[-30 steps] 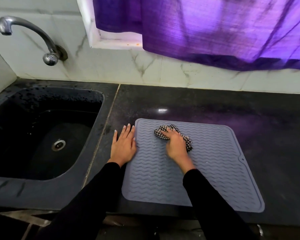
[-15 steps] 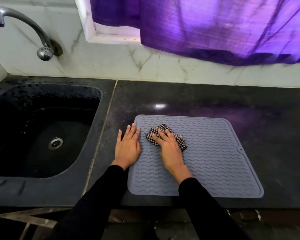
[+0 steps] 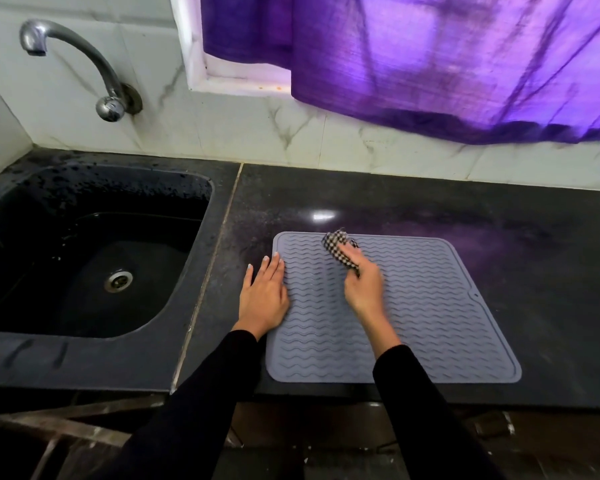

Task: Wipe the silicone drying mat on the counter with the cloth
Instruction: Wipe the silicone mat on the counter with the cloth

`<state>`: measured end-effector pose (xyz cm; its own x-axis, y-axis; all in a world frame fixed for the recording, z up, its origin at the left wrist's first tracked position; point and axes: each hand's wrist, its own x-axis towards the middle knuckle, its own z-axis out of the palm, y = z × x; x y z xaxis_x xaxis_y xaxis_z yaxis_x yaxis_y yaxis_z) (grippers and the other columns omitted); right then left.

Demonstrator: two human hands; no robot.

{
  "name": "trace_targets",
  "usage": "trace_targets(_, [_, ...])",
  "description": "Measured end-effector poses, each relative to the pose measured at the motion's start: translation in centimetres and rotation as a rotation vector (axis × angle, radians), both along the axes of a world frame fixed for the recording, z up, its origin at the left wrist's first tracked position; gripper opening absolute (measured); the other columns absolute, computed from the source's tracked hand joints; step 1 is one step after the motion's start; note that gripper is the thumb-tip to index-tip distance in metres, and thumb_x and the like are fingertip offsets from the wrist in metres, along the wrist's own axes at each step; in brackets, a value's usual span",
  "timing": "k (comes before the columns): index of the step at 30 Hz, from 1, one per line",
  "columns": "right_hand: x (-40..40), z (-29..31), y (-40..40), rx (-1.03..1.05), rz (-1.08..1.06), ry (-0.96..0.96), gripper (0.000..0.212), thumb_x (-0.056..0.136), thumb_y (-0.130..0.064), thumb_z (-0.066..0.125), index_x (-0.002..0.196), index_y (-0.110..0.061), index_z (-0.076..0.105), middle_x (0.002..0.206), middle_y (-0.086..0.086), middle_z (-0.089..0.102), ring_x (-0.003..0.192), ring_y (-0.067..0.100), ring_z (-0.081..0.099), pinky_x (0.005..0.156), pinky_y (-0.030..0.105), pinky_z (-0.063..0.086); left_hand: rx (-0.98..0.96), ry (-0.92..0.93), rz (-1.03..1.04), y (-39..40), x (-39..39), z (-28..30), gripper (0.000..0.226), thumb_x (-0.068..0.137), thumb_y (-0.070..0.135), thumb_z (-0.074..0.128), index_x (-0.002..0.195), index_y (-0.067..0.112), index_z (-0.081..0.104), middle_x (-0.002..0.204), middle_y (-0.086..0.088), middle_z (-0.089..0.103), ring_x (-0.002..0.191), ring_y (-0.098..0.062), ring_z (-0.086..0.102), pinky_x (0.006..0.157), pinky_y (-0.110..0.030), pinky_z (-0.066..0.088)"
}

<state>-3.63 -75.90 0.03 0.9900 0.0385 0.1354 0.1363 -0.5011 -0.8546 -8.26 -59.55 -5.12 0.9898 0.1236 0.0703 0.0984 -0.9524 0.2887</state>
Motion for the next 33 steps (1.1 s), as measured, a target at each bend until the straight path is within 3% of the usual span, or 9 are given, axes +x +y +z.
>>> trace_targets(2, [-1.3, -0.5, 0.0, -0.202, 0.155, -0.052, 0.063, 0.08, 0.018, 0.041, 0.128, -0.019, 0.056, 0.144, 0.0, 0.044, 0.14, 0.017, 0.029, 0.119, 0.035, 0.013, 0.009, 0.003, 0.008, 0.0, 0.0, 0.0, 0.065, 0.089, 0.037, 0.004, 0.148, 0.013, 0.013, 0.157, 0.001, 0.01, 0.145, -0.014, 0.005, 0.116, -0.039, -0.004])
trace_targets(5, [-3.0, -2.0, 0.6, -0.456, 0.256, -0.049, 0.064, 0.08, 0.015, 0.047, 0.132, -0.023, 0.051, 0.149, -0.004, 0.036, 0.143, 0.017, 0.02, 0.117, 0.029, 0.002, 0.006, 0.0, 0.024, -0.3, 0.1, 0.3, 0.053, 0.097, 0.025, 0.024, 0.148, 0.012, 0.015, 0.157, 0.001, 0.01, 0.145, -0.014, 0.005, 0.117, -0.039, -0.003])
trace_targets(9, [-3.6, -2.4, 1.0, -0.662, 0.219, -0.174, 0.062, 0.086, 0.009, 0.046, 0.138, -0.026, 0.043, 0.153, -0.003, 0.03, 0.144, 0.02, 0.016, 0.118, 0.03, 0.003, 0.004, 0.009, 0.03, -0.4, 0.1, 0.4, 0.053, 0.097, 0.025, 0.026, 0.147, 0.012, 0.016, 0.157, 0.001, 0.01, 0.145, -0.014, 0.005, 0.117, -0.039, -0.003])
trace_targets(15, [-4.1, -1.7, 2.4, -0.944, 0.259, -0.17, 0.046, 0.097, -0.008, 0.031, 0.143, -0.013, 0.032, 0.154, 0.012, 0.022, 0.144, 0.032, 0.011, 0.119, 0.042, 0.003, 0.006, 0.035, 0.055, -0.3, 0.0, 0.2, 0.054, 0.097, 0.029, 0.022, 0.148, 0.014, 0.016, 0.158, -0.004, 0.005, 0.145, -0.017, 0.002, 0.117, -0.041, -0.005])
trace_targets(18, [-3.3, -1.3, 2.6, -0.884, 0.282, -0.111, 0.047, 0.093, -0.003, 0.039, 0.14, -0.013, 0.039, 0.151, 0.013, 0.031, 0.141, 0.03, 0.024, 0.119, 0.039, 0.014, -0.005, 0.028, 0.072, -0.7, -0.9, 0.2, 0.065, 0.088, 0.038, 0.009, 0.147, 0.013, 0.019, 0.157, -0.006, 0.01, 0.145, -0.017, 0.005, 0.116, -0.04, -0.007])
trace_targets(22, [-0.5, 1.3, 0.3, -0.207, 0.18, 0.29, 0.048, 0.086, 0.007, 0.042, 0.123, -0.018, 0.061, 0.132, 0.007, 0.057, 0.12, 0.023, 0.053, 0.1, 0.026, 0.039, 0.063, 0.053, 0.017, -0.3, -0.8, 0.4, 0.066, 0.089, 0.038, 0.001, 0.148, 0.011, 0.015, 0.157, -0.005, 0.01, 0.145, -0.018, 0.005, 0.115, -0.042, -0.008])
trace_targets(24, [-0.4, 2.2, -1.0, -0.055, 0.004, 0.283, 0.05, 0.085, 0.007, 0.04, 0.123, -0.018, 0.061, 0.127, 0.005, 0.06, 0.115, 0.022, 0.055, 0.091, 0.022, 0.041, 0.062, 0.042, 0.006, -0.2, -0.8, 0.4, 0.072, 0.084, 0.041, -0.003, 0.148, 0.011, 0.015, 0.157, -0.005, 0.011, 0.145, -0.018, 0.006, 0.115, -0.042, -0.007])
trace_targets(28, [-3.8, 1.1, -2.0, -0.357, 0.031, 0.055, 0.056, 0.081, 0.01, 0.045, 0.128, -0.016, 0.057, 0.14, 0.008, 0.05, 0.13, 0.022, 0.044, 0.11, 0.023, 0.026, 0.014, 0.036, 0.027, -0.4, -1.0, 0.0, 0.059, 0.094, 0.035, 0.007, 0.148, 0.012, 0.015, 0.157, -0.004, 0.008, 0.145, -0.017, 0.004, 0.117, -0.041, -0.004])
trace_targets(33, [-6.9, -2.5, -2.6, -0.751, 0.206, -0.081, 0.058, 0.092, 0.003, 0.032, 0.146, -0.02, 0.028, 0.156, 0.005, 0.019, 0.145, 0.024, 0.009, 0.118, 0.033, 0.005, 0.006, 0.005, 0.031, -0.3, -0.8, -0.4, 0.051, 0.099, 0.03, 0.02, 0.148, 0.013, 0.017, 0.157, -0.003, 0.01, 0.145, -0.015, 0.005, 0.117, -0.039, -0.002])
